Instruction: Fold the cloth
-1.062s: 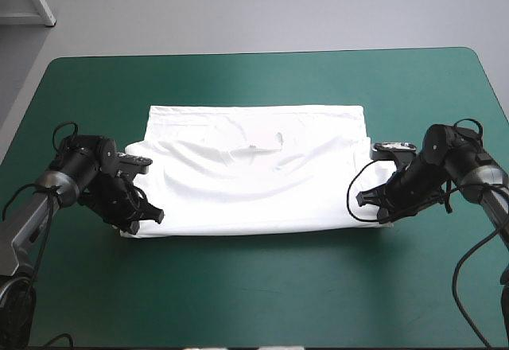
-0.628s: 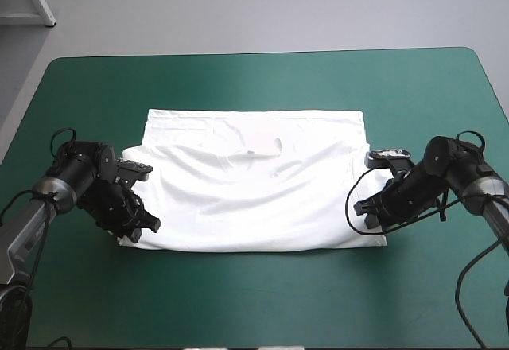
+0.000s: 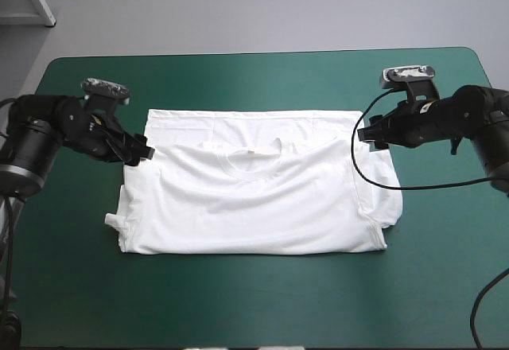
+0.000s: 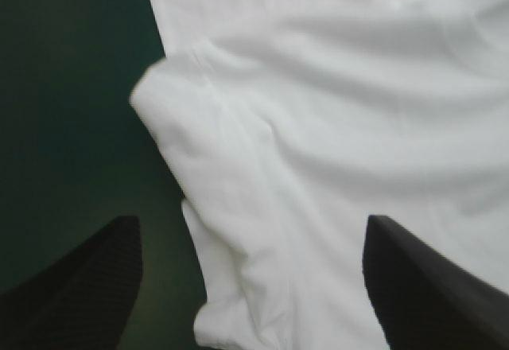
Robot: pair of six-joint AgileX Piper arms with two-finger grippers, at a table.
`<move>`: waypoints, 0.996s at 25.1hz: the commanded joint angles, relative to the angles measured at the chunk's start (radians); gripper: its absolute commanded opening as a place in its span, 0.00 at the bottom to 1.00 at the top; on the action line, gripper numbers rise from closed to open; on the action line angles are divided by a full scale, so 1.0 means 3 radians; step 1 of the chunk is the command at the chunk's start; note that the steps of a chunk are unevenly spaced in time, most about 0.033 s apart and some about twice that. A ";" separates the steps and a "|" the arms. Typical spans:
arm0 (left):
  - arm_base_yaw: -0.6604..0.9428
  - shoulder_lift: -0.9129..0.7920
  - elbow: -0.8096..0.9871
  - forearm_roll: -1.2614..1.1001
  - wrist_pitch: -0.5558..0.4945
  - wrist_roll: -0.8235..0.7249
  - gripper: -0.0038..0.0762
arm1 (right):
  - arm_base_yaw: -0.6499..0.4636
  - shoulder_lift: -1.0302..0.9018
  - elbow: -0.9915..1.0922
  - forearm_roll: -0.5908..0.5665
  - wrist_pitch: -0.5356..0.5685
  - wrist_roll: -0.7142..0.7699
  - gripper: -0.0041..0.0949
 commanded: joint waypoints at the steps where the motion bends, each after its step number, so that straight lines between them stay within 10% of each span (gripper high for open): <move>1: 0.0005 -0.0231 -0.0375 0.0101 -0.0012 -0.0024 0.75 | -0.0043 -0.0131 -0.0283 -0.0195 0.0144 0.0115 0.64; 8: 0.0005 -0.0343 -0.0272 0.0542 0.0054 -0.0267 0.75 | -0.0097 -0.0193 -0.0077 -0.0717 0.0431 0.0254 0.64; 25: 0.0005 -0.0386 -0.0122 0.0086 -0.0001 -0.0261 0.72 | -0.0628 0.0384 0.0996 0.0360 -0.0627 -0.0287 0.64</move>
